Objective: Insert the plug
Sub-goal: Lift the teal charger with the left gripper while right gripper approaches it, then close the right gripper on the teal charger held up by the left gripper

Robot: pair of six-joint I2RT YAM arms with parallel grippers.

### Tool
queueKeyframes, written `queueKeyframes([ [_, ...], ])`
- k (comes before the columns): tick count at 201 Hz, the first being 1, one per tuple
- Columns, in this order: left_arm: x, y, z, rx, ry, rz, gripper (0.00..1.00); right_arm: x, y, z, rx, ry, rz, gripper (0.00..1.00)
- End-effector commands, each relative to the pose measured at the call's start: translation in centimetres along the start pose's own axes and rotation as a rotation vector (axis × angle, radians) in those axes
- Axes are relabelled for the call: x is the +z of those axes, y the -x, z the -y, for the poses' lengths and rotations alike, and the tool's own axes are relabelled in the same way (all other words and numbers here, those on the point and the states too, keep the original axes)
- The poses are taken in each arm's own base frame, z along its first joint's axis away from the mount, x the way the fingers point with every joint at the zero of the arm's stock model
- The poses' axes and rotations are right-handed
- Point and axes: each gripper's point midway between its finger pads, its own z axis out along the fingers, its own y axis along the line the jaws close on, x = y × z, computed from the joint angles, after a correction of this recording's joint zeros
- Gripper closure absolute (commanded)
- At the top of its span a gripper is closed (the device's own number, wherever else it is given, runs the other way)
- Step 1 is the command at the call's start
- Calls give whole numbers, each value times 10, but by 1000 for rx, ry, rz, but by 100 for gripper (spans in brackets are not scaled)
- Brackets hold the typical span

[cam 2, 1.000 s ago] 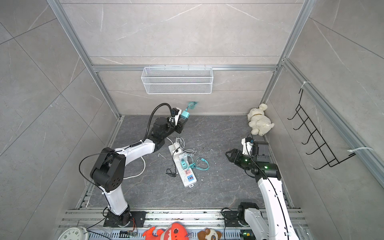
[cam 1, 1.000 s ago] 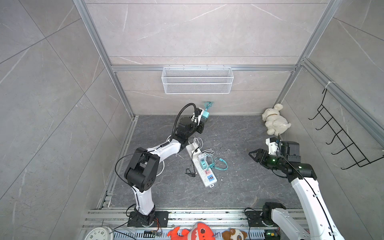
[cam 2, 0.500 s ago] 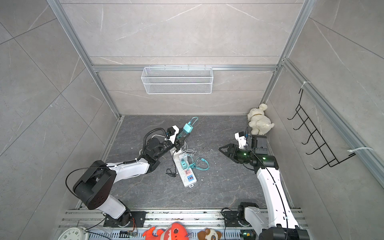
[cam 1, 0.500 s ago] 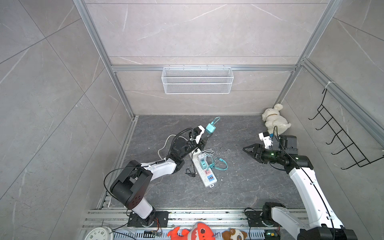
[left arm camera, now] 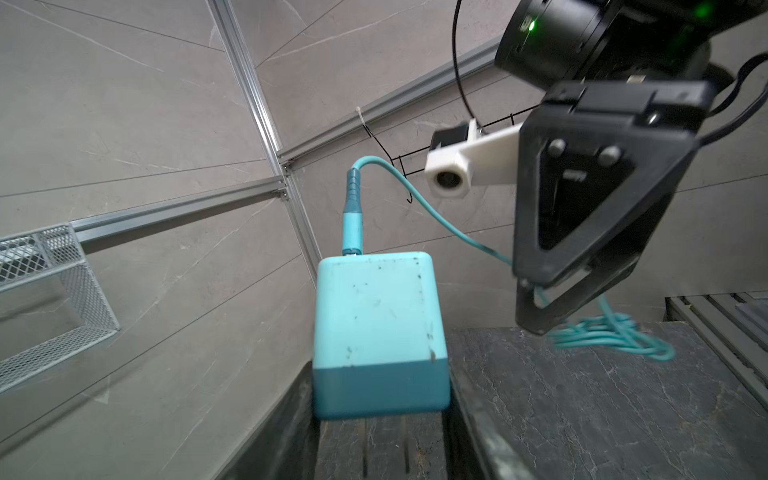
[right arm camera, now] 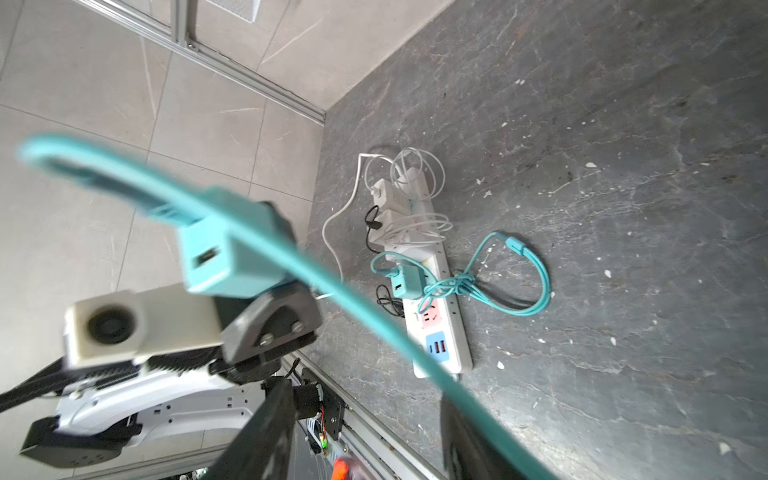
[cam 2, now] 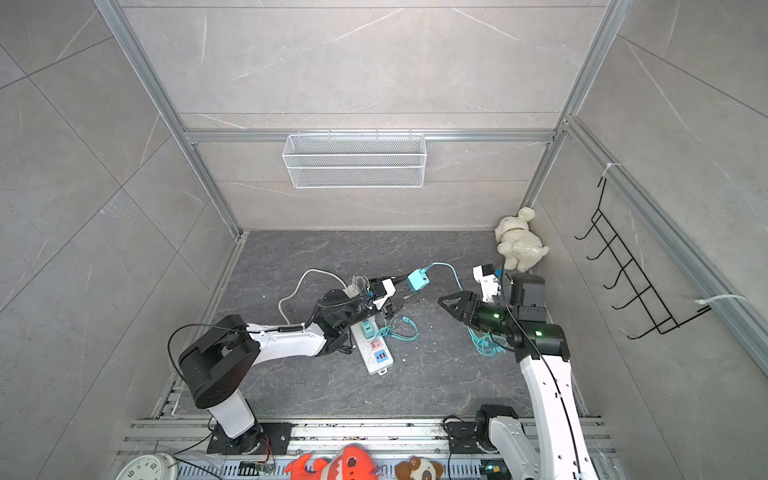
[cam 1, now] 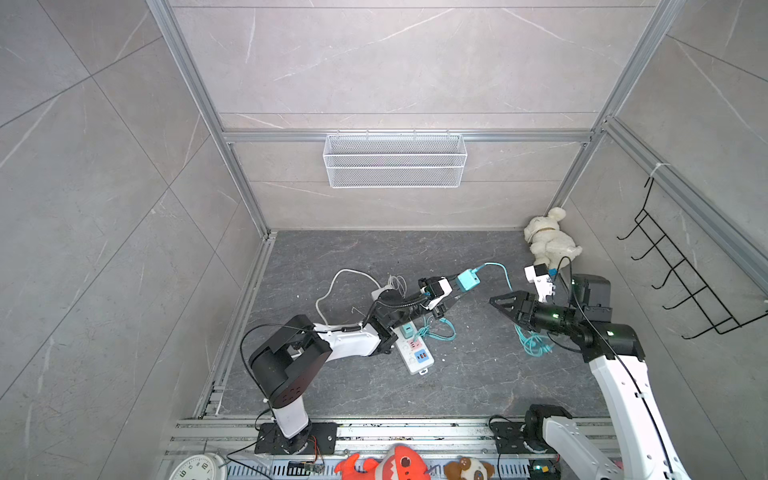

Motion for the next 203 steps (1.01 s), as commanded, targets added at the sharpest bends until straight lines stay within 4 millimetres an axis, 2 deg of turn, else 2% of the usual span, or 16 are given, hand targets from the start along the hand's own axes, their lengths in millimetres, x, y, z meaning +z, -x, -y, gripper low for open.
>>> queueKeyframes([
  [1, 6, 43, -3, 31, -6, 175, 82, -15, -22, -21, -22, 40, -48, 42],
  [20, 3, 38, 0, 15, -10, 162, 84, -26, -26, -37, -53, 64, -29, 42],
  [33, -1, 37, 2, 7, -12, 153, 85, -33, -19, -48, -75, 68, 8, 42],
  [96, -38, 37, 23, -13, 1, 103, 87, -36, 63, -83, -106, 110, 172, 43],
  [117, -47, 45, 27, -6, 0, 109, 87, -29, 75, -97, -158, 100, 136, 43],
  [146, -54, 52, 28, -4, 3, 119, 87, 0, 68, -121, -270, 78, 22, 43],
  [168, -59, 55, 27, -1, 16, 120, 87, 29, 44, -140, -361, 93, -114, 43],
  [185, -63, 56, 27, 2, 28, 115, 86, 43, 26, -143, -409, 89, -192, 44],
  [203, -66, 56, 26, 7, 41, 111, 86, 50, 9, -141, -446, 80, -239, 45],
])
